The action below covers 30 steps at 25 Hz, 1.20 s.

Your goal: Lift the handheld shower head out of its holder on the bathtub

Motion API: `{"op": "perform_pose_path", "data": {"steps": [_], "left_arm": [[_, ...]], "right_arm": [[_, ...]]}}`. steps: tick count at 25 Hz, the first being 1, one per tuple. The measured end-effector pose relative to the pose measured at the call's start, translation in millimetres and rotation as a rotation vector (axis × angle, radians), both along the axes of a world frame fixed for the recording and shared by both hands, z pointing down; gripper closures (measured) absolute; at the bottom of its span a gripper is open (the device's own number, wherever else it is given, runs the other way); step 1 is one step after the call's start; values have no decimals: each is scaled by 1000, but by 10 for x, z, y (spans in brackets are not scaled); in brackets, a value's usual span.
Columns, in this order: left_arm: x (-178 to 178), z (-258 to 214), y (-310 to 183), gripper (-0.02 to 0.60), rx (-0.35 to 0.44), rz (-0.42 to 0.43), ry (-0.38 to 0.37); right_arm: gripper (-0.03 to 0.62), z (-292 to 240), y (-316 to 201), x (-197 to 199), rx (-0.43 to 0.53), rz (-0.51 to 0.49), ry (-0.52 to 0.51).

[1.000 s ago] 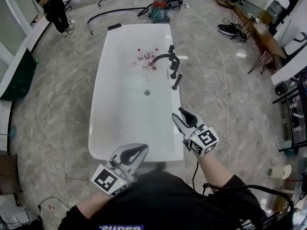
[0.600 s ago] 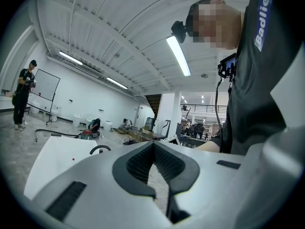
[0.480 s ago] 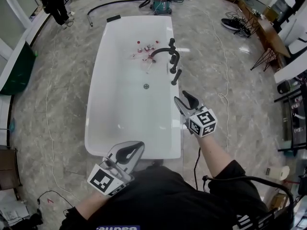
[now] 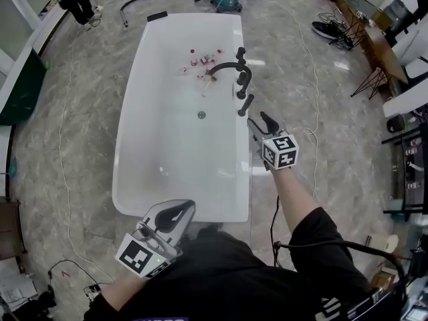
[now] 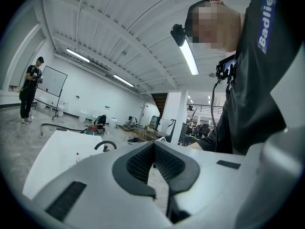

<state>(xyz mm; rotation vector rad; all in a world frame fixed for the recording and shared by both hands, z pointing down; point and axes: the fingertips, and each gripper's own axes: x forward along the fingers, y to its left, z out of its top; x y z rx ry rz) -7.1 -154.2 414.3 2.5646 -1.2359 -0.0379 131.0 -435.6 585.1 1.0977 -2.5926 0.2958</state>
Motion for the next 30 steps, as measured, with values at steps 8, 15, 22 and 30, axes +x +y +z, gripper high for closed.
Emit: {"op": "perform_pose_path", "data": {"steps": [8, 15, 22, 30], "left_arm": [[-88, 176, -105, 581, -46, -6, 5], [-211, 282, -255, 581, -67, -22, 18], [-163, 437, -387, 581, -86, -9, 31], [-165, 654, -474, 581, -120, -4, 28]], "right_arm": [[382, 520, -521, -21, -55, 34, 64], [373, 964, -958, -67, -107, 64, 122], [370, 1268, -1322, -30, -130, 95, 165], [365, 1652, -1687, -42, -151, 110, 226]]}}
